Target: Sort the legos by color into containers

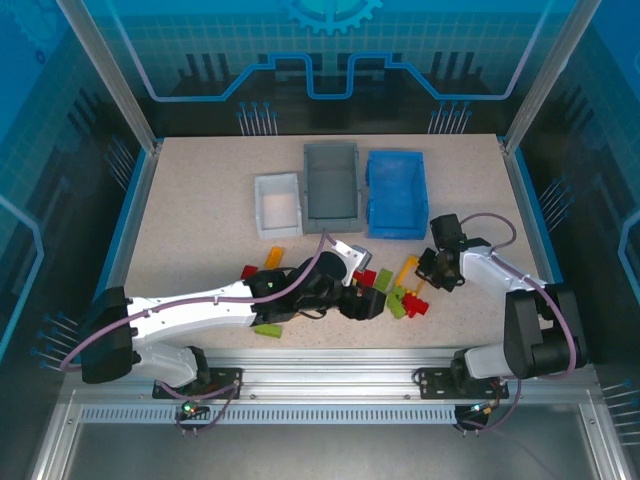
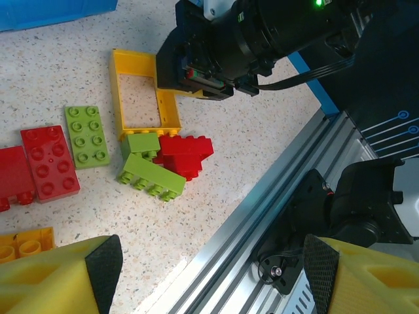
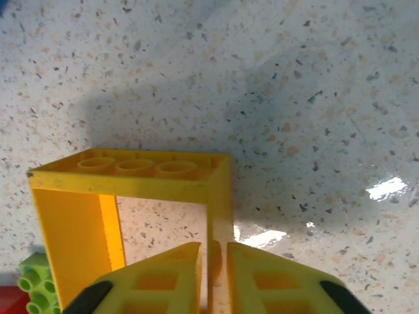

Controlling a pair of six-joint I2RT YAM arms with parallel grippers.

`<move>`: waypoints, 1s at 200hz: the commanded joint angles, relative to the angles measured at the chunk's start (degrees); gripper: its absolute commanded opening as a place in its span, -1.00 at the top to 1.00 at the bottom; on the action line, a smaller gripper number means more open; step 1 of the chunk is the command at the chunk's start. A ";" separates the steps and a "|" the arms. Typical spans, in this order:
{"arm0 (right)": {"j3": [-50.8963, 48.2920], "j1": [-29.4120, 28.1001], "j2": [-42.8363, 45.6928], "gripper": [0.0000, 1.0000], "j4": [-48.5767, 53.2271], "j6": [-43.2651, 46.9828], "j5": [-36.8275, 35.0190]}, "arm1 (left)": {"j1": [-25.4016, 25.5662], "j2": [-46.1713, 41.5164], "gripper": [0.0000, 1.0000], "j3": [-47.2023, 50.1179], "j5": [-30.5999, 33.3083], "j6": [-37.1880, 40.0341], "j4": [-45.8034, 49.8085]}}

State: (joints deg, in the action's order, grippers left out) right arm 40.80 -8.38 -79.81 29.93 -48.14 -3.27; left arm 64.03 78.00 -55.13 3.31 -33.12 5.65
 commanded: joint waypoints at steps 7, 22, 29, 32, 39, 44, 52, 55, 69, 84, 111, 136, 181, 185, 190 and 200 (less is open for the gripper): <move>-0.34 -1.00 1.71 0.88 -0.49 -0.64 -2.60 | 0.39 -0.45 -0.54 -1.05 1.82 0.34 0.26; 0.82 -2.14 4.25 0.98 0.33 0.07 -5.61 | 0.31 -0.69 -0.53 -2.00 3.09 0.83 1.66; 1.90 -2.91 5.46 1.00 1.32 0.73 -7.49 | 0.30 -0.87 -0.54 -2.62 3.90 1.16 2.45; 2.47 -3.24 5.95 1.00 1.78 0.95 -8.38 | 0.31 -0.95 -0.53 -2.85 4.16 1.30 2.82; 4.10 -4.05 7.02 1.00 2.96 1.79 -10.36 | 0.25 -1.21 -0.54 -3.41 5.05 1.71 3.60; 5.36 -4.61 7.76 1.00 3.86 2.52 -11.86 | 0.16 -1.41 -0.54 -3.93 5.75 1.82 4.34; 7.49 -5.62 8.67 1.00 5.04 3.77 -14.05 | -0.15 -1.81 -0.53 -4.79 7.15 1.85 5.76; 8.31 -6.10 8.90 1.00 5.39 4.27 -14.86 | -0.30 -1.98 -0.53 -5.11 7.61 1.79 6.14; 12.82 -7.94 9.28 1.00 6.37 7.07 -17.87 | -1.52 -2.88 -0.53 -6.47 9.68 1.34 8.44; 17.81 -9.36 7.05 1.00 6.22 10.97 -19.44 | -3.18 -4.15 -0.53 -7.80 11.17 0.32 10.75; 29.24 -9.58 -4.42 1.00 5.99 18.16 -18.65 | -5.71 -6.29 -0.54 -9.80 12.00 -0.20 12.49; 40.66 -8.24 -17.39 1.00 7.23 22.28 -17.15 | -7.00 -6.46 -0.54 -13.55 14.02 0.08 14.84; 58.51 -6.53 -36.24 1.00 13.34 25.39 -15.29 | -8.22 -5.23 -0.54 -16.58 14.53 0.17 15.01; 59.66 -6.33 -37.37 1.00 13.67 25.51 -15.09 | -8.39 -5.08 -0.54 -16.58 14.43 0.08 14.93; 61.08 -6.02 -38.73 1.00 13.89 25.55 -14.76 | -8.44 -4.82 -0.54 -16.75 14.26 0.08 14.94; 63.97 -5.25 -41.16 1.00 14.54 25.52 -13.99 | -8.57 -4.39 -0.54 -16.84 13.77 -0.02 14.99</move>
State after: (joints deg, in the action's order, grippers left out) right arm 97.97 -15.59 -116.86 39.83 -24.75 -18.85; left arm 55.94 72.95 -70.26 16.34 -33.10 19.29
